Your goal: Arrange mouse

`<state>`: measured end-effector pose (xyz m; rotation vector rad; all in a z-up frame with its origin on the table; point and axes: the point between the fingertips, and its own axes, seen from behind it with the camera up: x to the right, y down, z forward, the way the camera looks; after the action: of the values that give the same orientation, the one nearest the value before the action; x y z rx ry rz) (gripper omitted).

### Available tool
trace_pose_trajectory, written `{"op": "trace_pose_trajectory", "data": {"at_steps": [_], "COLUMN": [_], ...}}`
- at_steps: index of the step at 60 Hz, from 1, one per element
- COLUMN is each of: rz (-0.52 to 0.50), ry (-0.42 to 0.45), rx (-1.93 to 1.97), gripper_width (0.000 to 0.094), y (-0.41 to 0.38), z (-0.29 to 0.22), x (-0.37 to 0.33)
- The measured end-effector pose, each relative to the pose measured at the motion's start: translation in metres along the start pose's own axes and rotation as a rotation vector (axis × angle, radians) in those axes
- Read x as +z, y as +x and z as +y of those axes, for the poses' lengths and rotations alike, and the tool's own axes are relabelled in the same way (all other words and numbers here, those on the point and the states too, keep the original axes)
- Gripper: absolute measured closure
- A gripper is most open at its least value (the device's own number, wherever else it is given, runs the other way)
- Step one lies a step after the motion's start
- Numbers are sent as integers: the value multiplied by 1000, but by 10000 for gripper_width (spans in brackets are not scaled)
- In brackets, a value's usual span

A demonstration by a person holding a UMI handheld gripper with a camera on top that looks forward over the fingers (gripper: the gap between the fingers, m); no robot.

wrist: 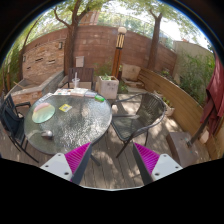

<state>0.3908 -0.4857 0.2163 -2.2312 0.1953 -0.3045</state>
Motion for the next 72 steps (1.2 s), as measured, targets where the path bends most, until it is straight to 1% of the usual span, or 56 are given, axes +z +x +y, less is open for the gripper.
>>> {"op": "trace_pose_trajectory", "data": {"at_steps": [7, 11, 21, 26, 31, 37, 44, 49, 53, 63, 72], "rz": [-9, -16, -63, -109, -168, -237, -277, -274, -275, -295, -278], "ry": [-10, -20, -61, -89, -112, -102, -60, -32, -28, 3, 38], "rx": [-16, -28, -73, -85, -97, -103, -110, -118, -119, -136, -163], "gripper_width": [82, 84, 84, 78, 78, 83, 81, 81, 82, 77, 85], "y": [-7, -10, -36, -69, -119, -186, -257, -292, -316, -355, -375], "z": [0, 9, 57, 84, 104, 111, 96, 83, 78, 48, 26], "x": [-4, -3, -5, -2, 9, 38, 89, 129, 156, 205, 229]}}
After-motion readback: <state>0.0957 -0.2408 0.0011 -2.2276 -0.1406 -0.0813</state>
